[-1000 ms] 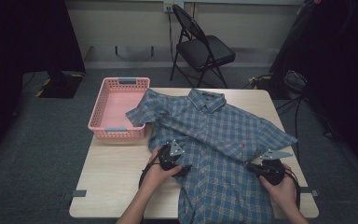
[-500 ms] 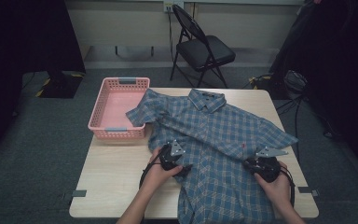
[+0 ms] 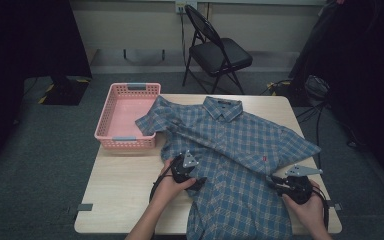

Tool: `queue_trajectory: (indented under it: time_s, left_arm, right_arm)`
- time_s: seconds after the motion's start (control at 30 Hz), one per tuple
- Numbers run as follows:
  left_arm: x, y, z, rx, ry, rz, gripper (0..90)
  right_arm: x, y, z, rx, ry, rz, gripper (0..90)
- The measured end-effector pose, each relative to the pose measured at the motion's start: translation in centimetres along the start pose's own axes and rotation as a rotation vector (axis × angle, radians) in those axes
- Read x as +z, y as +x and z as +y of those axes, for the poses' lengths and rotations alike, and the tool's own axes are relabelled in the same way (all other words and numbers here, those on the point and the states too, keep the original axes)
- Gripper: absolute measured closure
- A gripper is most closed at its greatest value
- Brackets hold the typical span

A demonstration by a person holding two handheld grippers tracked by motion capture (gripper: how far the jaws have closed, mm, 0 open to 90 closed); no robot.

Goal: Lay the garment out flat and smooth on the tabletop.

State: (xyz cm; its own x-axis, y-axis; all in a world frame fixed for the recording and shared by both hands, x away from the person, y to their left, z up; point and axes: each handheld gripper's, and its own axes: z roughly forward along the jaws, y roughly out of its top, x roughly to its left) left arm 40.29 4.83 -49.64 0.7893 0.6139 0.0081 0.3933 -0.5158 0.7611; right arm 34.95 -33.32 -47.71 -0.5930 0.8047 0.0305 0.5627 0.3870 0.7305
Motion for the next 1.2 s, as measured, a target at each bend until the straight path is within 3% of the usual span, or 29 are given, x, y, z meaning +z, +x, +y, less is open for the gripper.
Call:
queue_trajectory:
  time_s: [0.13, 0.27, 0.5, 0.7, 0.9, 1.0, 1.13, 1.2]
  left_arm:
    - [0.0, 0.0, 0.0, -0.003, -0.002, -0.002, 17.4]
    - [0.0, 0.1, 0.0, -0.004, -0.002, -0.003, 17.4]
    - [0.1, 0.1, -0.1, -0.012, -0.006, -0.006, 17.4]
    - [0.3, 0.1, 0.1, -0.005, -0.007, -0.005, 17.3]
    - [0.7, 0.0, 0.4, 0.000, -0.009, -0.005, 17.3]
    - [0.7, 0.0, 0.4, 0.002, -0.010, -0.006, 17.5]
    - [0.6, -0.1, 0.3, 0.005, -0.009, -0.006, 17.5]
    - [0.6, -0.3, 0.4, 0.008, -0.005, -0.001, 17.6]
  right_arm:
    - [0.8, -0.2, 1.2, 0.005, -0.031, -0.061, 54.0]
    - [2.5, -1.1, 2.6, 0.025, -0.033, -0.122, 59.0]
    - [4.0, -3.4, 4.5, 0.130, -0.053, -0.127, 62.3]
    - [6.0, -5.2, 6.0, 0.128, -0.004, -0.168, 71.4]
    - [7.7, -6.8, 7.3, 0.126, -0.001, -0.223, 65.6]
    - [7.4, -6.5, 7.2, 0.140, -0.014, -0.207, 60.6]
    - [5.2, -4.5, 5.9, 0.097, -0.040, -0.193, 56.2]
    - [4.3, -3.8, 4.8, 0.087, -0.019, -0.183, 58.4]
